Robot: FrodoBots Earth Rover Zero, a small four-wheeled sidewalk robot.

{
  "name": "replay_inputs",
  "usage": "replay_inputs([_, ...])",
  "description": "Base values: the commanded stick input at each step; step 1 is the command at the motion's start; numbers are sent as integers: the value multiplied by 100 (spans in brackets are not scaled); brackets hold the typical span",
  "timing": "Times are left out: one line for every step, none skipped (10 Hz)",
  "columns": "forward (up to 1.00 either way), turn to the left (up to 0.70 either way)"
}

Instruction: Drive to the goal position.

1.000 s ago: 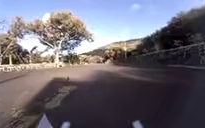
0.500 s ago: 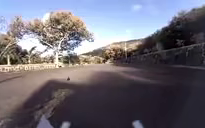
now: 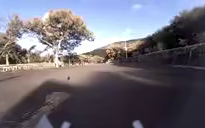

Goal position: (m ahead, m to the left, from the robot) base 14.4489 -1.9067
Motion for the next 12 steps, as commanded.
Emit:
replay_inputs([69,2])
replay_inputs([69,-8])
replay_inputs([69,-17])
replay_inputs([69,-26])
replay_inputs([69,-28])
replay_inputs([69,-28])
replay_inputs([69,2])
replay_inputs([69,2])
replay_inputs([69,2])
replay_inputs([69,2])
replay_inputs([69,2])
replay_inputs([69,2])
